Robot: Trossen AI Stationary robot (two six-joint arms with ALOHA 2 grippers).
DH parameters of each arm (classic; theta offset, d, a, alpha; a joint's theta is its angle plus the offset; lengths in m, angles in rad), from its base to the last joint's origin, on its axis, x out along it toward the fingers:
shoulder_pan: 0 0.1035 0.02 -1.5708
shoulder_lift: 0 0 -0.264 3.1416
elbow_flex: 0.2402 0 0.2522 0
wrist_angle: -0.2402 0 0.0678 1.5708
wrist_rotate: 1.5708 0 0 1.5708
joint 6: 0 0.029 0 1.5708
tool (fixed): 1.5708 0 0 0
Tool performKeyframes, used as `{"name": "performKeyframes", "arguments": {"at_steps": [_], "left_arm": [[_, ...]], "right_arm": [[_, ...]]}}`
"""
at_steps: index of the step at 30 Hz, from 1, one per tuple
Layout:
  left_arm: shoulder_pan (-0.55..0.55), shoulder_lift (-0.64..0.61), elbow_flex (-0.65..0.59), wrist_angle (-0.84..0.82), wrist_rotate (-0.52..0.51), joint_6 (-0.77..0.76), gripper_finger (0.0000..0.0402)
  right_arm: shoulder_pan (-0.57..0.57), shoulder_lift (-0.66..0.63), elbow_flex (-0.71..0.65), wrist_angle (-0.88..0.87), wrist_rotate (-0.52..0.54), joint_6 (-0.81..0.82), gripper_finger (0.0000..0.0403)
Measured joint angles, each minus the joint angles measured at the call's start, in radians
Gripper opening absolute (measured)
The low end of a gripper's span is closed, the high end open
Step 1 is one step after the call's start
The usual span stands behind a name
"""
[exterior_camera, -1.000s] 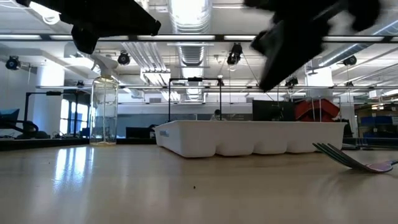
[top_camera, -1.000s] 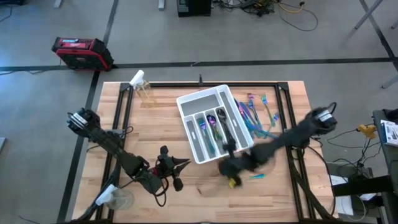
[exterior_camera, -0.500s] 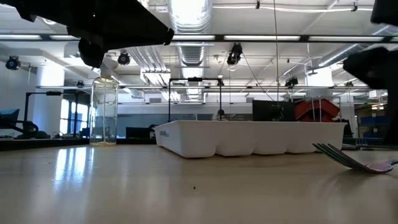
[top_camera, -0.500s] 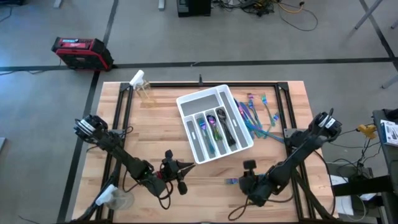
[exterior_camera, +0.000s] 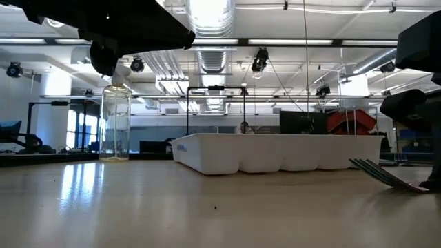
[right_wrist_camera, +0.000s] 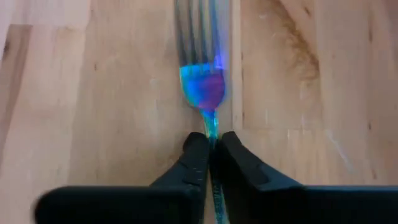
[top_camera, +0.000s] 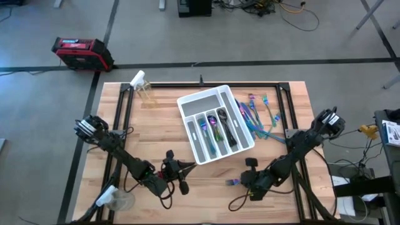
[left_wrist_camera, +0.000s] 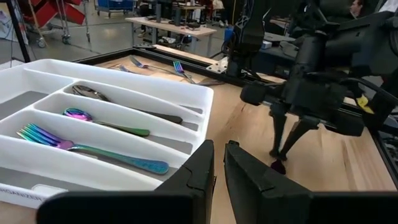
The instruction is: Sort silverware
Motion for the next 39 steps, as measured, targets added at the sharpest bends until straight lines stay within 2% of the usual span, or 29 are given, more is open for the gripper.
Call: {"name": "performKeyframes", "arguments": {"at_steps": [7,13,19,25,32,39], "left_arm": [[0.001,0.000,0.000,0.010,0.000,0.022,0.0025],[0.001,-0.046,0.000,0.005,-0.051,0.131,0.0025],[0.001,-0.149,0.000,-0.013,-0.122,0.255,0.0025],[0.001,-0.261,0.000,-0.052,-0.175,0.354,0.0025],[0.001,-0.362,0.000,-0.240,-0.202,0.274,0.0025],[0.001,-0.319,-0.002,-0.364,-0.207,0.094,0.0025]], "right_arm": [[-0.042,0.003,0.004,0.040,-0.053,-0.032,0.0003],[-0.061,0.012,0.099,0.011,-0.055,0.003,0.0001],[-0.125,0.006,0.217,0.025,0.001,0.032,0.0001],[-0.279,0.008,0.297,0.030,0.074,0.082,0.0000],[-0.497,0.006,0.344,0.154,0.114,0.089,0.0000],[-0.658,0.062,0.345,0.238,0.116,0.188,0.0000]]}}
